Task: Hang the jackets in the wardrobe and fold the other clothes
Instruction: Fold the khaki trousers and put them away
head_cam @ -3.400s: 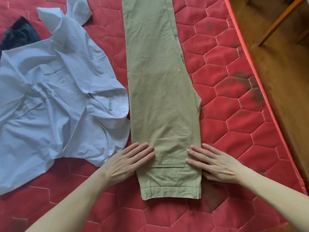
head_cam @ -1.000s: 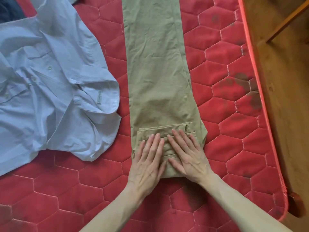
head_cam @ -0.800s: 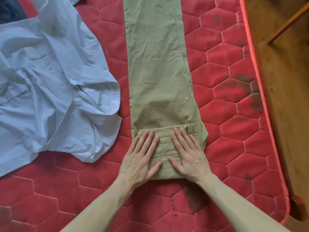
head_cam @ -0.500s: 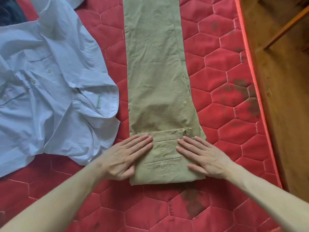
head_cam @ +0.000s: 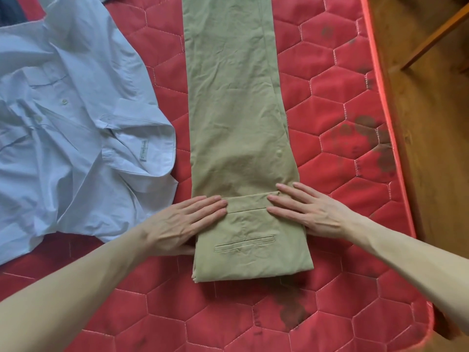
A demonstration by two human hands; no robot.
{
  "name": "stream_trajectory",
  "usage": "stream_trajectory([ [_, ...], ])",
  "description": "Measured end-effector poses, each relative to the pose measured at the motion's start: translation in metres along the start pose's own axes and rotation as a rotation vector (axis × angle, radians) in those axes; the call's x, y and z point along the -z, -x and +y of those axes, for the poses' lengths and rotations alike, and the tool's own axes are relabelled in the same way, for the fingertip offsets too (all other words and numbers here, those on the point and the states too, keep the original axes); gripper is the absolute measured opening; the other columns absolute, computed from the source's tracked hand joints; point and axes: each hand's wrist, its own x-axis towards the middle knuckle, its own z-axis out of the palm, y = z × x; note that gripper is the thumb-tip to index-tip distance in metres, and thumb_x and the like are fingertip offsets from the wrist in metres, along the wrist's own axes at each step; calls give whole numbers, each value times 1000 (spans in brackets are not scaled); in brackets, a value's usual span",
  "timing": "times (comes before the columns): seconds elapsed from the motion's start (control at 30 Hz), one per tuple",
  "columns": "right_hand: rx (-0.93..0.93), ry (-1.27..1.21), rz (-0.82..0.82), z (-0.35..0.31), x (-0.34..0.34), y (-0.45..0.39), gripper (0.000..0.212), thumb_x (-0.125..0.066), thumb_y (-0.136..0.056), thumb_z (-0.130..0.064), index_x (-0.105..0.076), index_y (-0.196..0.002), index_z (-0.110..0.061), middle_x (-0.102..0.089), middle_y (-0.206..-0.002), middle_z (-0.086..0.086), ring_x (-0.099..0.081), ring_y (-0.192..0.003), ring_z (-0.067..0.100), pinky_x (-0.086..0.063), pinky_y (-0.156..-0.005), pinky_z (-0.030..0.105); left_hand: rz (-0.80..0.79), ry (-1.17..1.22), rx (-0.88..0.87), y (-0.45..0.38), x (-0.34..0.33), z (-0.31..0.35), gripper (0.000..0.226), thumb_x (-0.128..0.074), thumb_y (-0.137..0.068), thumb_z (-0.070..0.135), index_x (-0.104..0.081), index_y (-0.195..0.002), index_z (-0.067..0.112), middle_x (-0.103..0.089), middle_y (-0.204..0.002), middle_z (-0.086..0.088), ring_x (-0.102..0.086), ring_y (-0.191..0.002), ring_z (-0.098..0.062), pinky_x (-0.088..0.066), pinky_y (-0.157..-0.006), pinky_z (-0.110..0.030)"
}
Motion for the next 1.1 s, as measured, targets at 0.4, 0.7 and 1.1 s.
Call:
stream_trajectory([
  [0.4,-369,-638,143,-34,33,20,54,-58,-101,-38,-51,-152,-23,-50,-157,-10,-42,-149,9,-34,-123,33,129,511,111,10,36,29,76,-57,-97,49,-39,-157,7,-40,-164,0,-34,-154,-13,-34,-123,-34],
  [0.7,-998,-1002,467,-77,24,-9,27,-57,-102,-43,-61,-94,-18,-68,-86,-12,-61,-79,1,-41,-70,15,665,910,735,-4,34,69,18,-42,-104,62,-56,-114,58,-65,-108,35,-59,-101,13,-41,-84,-4],
  [1.1,-1406,-836,724,-46,13,-78,59,-30,-105,-64,-57,-93,-13,-61,-72,13,-50,-76,39,-30,-70,38,855,1056,1084,-48,26,45,12,-43,-111,37,-49,-101,32,-61,-95,18,-57,-90,3,-42,-76,-9],
])
